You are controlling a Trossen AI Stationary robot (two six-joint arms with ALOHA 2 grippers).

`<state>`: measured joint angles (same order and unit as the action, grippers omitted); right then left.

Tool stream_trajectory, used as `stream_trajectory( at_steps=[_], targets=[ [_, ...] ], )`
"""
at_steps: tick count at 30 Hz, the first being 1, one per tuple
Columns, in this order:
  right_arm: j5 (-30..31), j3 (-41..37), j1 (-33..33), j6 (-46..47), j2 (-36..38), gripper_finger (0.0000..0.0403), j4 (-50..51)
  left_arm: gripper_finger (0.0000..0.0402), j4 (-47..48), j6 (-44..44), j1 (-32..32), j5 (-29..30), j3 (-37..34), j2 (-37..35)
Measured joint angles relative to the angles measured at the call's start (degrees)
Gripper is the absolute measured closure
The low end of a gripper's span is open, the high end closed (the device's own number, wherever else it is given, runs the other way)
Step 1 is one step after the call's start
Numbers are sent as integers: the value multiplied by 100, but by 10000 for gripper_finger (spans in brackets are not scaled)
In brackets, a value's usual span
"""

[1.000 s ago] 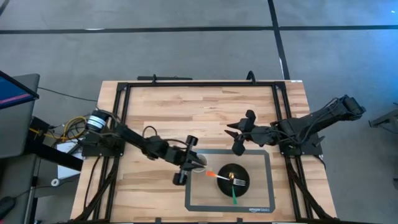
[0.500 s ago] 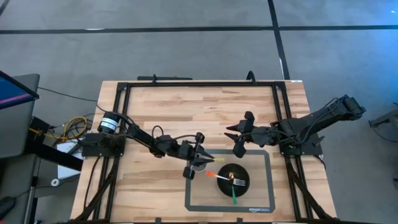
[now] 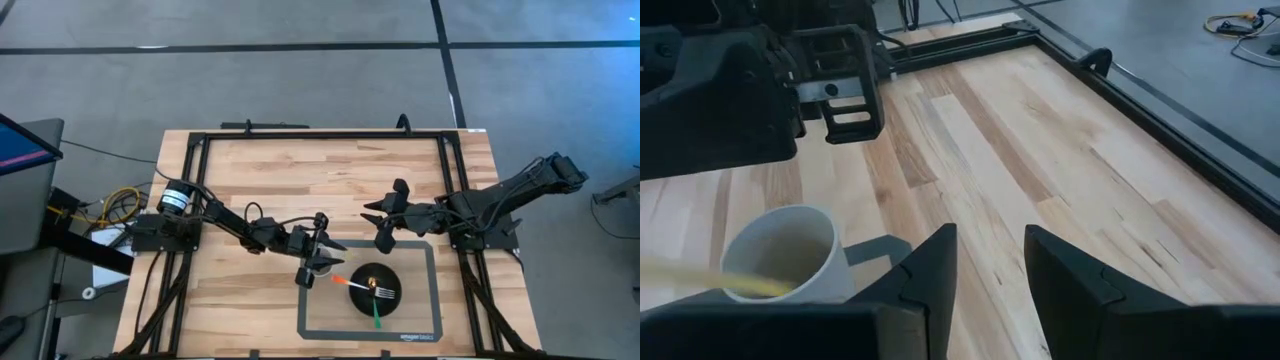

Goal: Pick & Place Utensil
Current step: Put the yellow straw into the cup Return to Home Position, then return to Home Position

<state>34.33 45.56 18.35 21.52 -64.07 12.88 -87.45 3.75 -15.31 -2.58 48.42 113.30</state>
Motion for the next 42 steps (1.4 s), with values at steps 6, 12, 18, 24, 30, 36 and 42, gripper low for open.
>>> stream_trajectory(
  at_steps=[6,12,18,24,30,36,42],
  targets=[
    [0,0,0,0,2,290,-2,252,27,30,0,0,-160,-290],
    [0,0,0,0,0,290,-2,248,410,44,75,2,-857,-1583],
    [11,2,-9,-95,0,290,-2,261,2165,484,311,528,-1821,-3593],
    [25,1,-60,-1081,87,290,-12,294,3491,416,459,1760,-2880,-5290],
    [25,2,-5,-821,531,290,21,357,3530,75,437,2244,-3896,-6578],
    [173,-244,335,-919,924,290,61,396,3562,-127,448,2334,-4549,-7572],
    [172,-1329,156,-993,1549,290,-898,397,3645,-123,448,2360,-4810,-7801]
  ],
)
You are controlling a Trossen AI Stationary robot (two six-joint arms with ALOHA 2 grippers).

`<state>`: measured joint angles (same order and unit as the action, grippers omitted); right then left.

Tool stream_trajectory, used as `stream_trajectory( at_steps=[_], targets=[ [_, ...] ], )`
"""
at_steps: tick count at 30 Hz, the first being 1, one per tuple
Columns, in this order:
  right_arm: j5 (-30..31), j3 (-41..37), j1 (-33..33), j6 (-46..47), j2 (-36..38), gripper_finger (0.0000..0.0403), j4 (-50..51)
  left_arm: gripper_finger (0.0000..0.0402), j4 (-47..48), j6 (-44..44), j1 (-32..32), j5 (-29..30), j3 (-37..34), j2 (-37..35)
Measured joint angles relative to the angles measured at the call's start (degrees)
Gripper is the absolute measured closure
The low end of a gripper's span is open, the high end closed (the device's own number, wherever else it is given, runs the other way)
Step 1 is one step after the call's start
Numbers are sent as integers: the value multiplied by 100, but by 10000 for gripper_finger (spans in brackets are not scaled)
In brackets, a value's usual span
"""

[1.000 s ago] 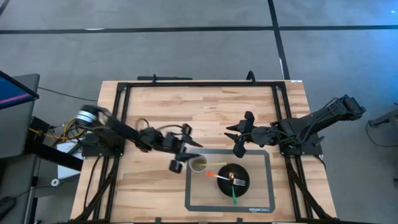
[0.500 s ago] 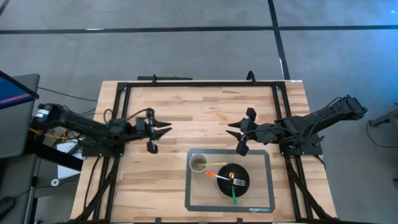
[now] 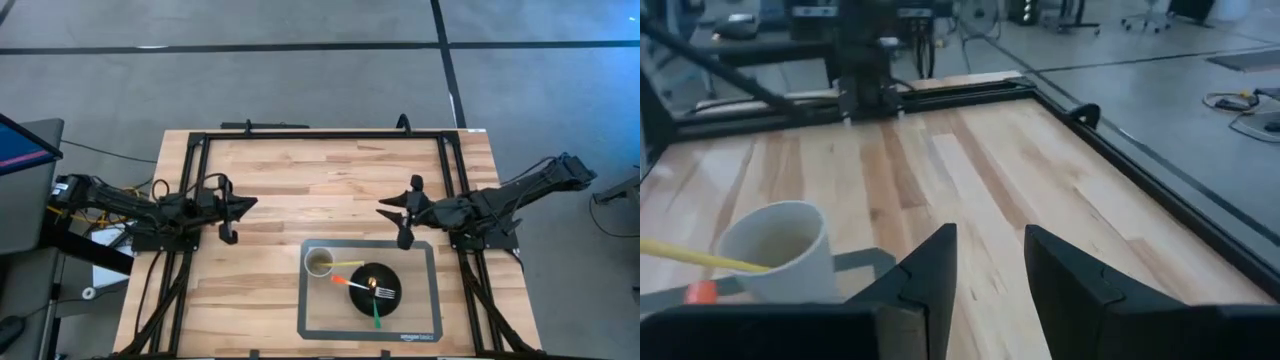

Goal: Pick & Place Utensil
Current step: Return to Home Position

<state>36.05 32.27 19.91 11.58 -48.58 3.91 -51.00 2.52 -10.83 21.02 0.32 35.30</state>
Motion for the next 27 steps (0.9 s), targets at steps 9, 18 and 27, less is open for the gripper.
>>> stream_trajectory(
  at_steps=[9,18,27],
  targets=[
    [-1030,-1347,-285,-689,1251,290,-1308,397,361,16,0,21,0,10],
    [-1221,-2269,-283,-1068,2164,290,-1692,397,418,212,2,289,0,10],
    [-1606,-2868,-281,-1187,2945,290,-1664,397,961,294,18,288,0,10]
  ],
)
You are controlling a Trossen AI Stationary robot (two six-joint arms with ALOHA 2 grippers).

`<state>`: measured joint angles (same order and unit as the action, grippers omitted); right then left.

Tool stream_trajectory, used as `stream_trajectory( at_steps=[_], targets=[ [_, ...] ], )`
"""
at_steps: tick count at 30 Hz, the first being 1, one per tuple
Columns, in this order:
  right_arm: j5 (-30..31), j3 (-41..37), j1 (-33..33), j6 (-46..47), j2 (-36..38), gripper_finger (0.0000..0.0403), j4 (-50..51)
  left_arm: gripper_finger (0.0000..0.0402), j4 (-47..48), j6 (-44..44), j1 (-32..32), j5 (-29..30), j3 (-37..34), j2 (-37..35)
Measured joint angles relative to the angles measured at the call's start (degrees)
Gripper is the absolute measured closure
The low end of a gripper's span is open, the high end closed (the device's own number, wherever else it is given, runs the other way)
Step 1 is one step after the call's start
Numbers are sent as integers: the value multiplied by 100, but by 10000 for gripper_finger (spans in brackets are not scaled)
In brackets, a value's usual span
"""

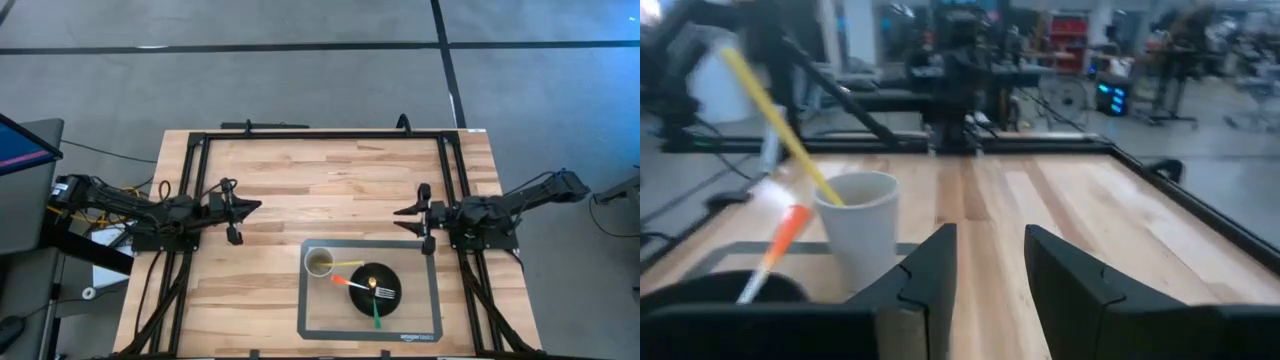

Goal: Pick & Place Utensil
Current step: Return to Home Position

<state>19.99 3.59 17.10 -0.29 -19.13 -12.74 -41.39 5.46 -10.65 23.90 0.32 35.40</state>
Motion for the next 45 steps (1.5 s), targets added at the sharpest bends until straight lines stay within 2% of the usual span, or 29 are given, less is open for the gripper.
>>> stream_trajectory(
  at_steps=[8,13,15,19,24,29,36,45],
  targets=[
    [-706,-314,2,-406,647,290,191,395,244,23,502,-100,2,-2],
    [-704,-317,0,-436,904,290,421,396,671,-191,1063,-1459,2,0],
    [-677,-317,0,-427,965,290,487,395,660,-258,1273,-1654,2,-31],
    [-662,-319,-2,-373,998,290,540,397,652,-324,1602,-1598,2,-276],
    [-660,-319,-2,-140,994,290,830,396,853,-444,1594,-1604,4,-863],
    [-658,-321,-2,-71,994,290,895,396,1884,-441,1586,-1598,4,-1658],
    [-651,-323,-2,-71,994,290,894,396,2727,-442,1591,-1497,4,-2602],
    [-647,-325,-2,-71,994,290,912,396,4289,-426,1589,-1336,186,-3204]
  ],
)
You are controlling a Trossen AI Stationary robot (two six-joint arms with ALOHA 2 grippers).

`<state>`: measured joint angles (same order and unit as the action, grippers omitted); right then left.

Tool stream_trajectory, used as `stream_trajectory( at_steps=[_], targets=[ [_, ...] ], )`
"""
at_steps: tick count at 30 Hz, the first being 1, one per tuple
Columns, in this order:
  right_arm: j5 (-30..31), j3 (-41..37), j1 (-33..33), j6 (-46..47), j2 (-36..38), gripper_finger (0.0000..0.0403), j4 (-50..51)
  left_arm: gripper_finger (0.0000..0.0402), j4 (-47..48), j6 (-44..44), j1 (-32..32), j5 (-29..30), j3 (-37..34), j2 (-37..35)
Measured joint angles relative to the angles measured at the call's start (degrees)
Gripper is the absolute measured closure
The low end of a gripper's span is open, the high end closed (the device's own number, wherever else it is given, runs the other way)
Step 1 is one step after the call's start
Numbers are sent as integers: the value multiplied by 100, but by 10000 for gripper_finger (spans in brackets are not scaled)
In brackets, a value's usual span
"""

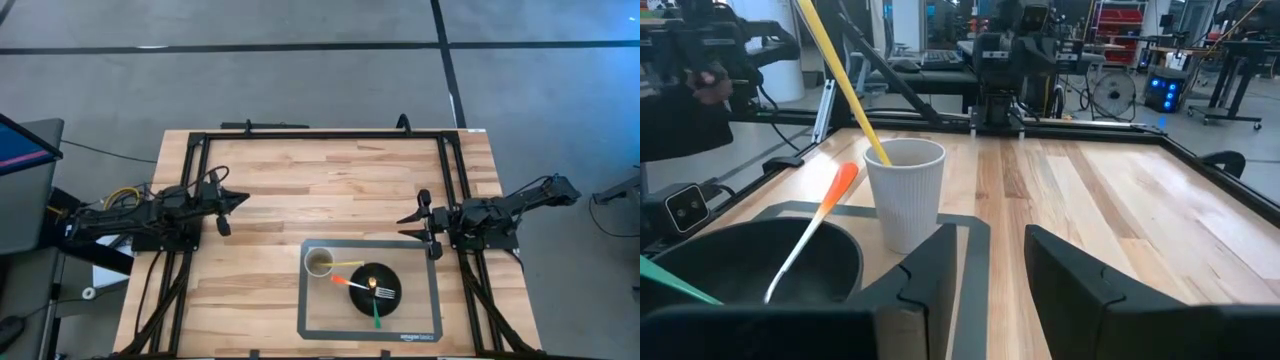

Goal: Pick & Place Utensil
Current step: Return to Home Position

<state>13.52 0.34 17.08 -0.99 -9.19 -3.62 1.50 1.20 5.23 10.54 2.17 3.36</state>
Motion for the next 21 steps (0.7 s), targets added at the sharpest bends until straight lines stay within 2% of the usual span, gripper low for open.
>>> stream_trajectory(
  at_steps=[4,6,8,11,16,21],
  targets=[
    [0,-2,0,0,0,290,2,393,1274,-16,3,470,570,-31],
    [0,-2,0,-2,0,290,20,393,1471,-198,2,476,709,-31],
    [2,-2,0,-34,0,290,22,395,1462,-342,2,245,719,-48],
    [23,-2,0,-44,0,290,21,396,1206,-358,0,-191,561,-72],
    [28,-4,2,-19,0,290,-15,393,-53,-266,0,-461,-13,-79],
    [28,-4,2,44,0,290,-15,396,-204,-111,2,-640,-127,-76]
  ],
)
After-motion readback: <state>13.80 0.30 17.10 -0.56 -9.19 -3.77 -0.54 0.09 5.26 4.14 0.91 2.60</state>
